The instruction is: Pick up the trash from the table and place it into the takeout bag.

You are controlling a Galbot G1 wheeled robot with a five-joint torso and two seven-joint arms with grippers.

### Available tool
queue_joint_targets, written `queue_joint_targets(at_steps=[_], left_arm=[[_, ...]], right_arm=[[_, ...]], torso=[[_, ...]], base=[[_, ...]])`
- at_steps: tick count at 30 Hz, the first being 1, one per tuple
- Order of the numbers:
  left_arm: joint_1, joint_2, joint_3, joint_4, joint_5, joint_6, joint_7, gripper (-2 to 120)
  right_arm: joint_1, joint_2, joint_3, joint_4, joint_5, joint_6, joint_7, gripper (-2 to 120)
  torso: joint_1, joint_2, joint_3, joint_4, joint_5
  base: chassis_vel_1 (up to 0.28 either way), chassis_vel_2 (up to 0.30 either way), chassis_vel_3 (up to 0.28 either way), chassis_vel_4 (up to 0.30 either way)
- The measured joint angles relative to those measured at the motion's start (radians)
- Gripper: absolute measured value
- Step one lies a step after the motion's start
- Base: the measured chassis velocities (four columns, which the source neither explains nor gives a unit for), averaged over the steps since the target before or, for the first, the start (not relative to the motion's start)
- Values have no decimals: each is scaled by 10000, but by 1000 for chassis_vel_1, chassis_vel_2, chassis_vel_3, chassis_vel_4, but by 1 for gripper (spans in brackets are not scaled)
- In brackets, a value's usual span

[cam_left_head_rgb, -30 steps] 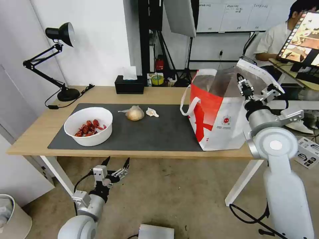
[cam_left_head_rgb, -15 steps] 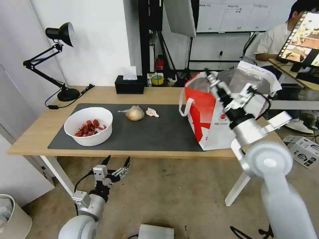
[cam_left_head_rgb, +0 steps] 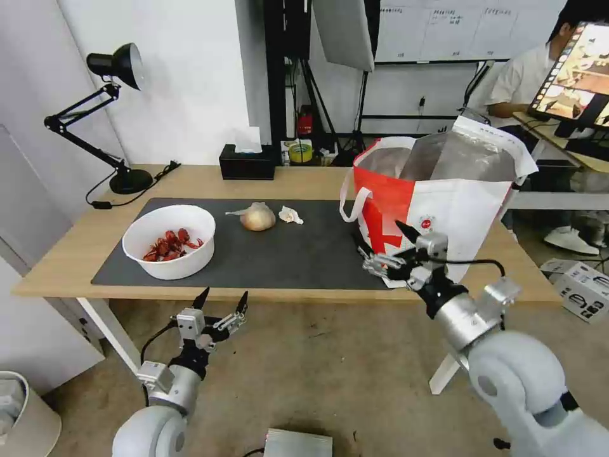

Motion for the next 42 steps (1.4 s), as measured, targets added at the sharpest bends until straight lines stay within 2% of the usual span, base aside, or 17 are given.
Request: queue_joint_targets(at_steps=[5,7,8,10,12,14,21,35,42], left_arm=[[89,-56,-87,-24,180,-195,-29,100],[151,-102,-145,-29,252,-312,-57,100],[151,-102,-145,-29,252,-312,-57,100],[202,-175,-200,-32,343,-446,-69,100],[219,-201,-214,-32,369,-481,-70,100],[296,-281,-253,-26,458,-644,-79,100],[391,-409,-295,126,648,-969,-81,100],[382,-505,-391,544,1146,-1591,-87,100],[381,-538,-389,631,1193,-1694,-87,100]], right_arm=[[-782,74,138,2,-549,532,366,100],[-1387,253,181,-134,-908,1157,653,100],[-1387,253,181,-134,-908,1157,653,100],[-1956,486,173,-314,-1194,1933,912,100],[-2107,550,156,-367,-1274,2118,991,100],[-2730,902,45,-728,-1812,3092,1295,100],[-3190,1326,-149,-1305,-2425,4217,1533,100],[-3472,1756,-505,-2760,-3163,5363,2086,100],[-3517,1770,-770,-2794,-3167,5443,2095,100]], torso=[[0,0,0,1,0],[0,0,0,1,0],[0,0,0,1,0],[0,1,0,-1,0],[0,0,0,0,0],[0,1,0,-1,-1],[0,0,1,0,-1],[1,0,0,0,0],[1,0,1,0,0]], base=[[0,0,0,0],[0,0,0,0],[0,0,0,0],[0,0,0,0],[0,0,0,0],[0,0,0,0],[0,0,0,0],[0,0,0,0],[0,0,0,0]])
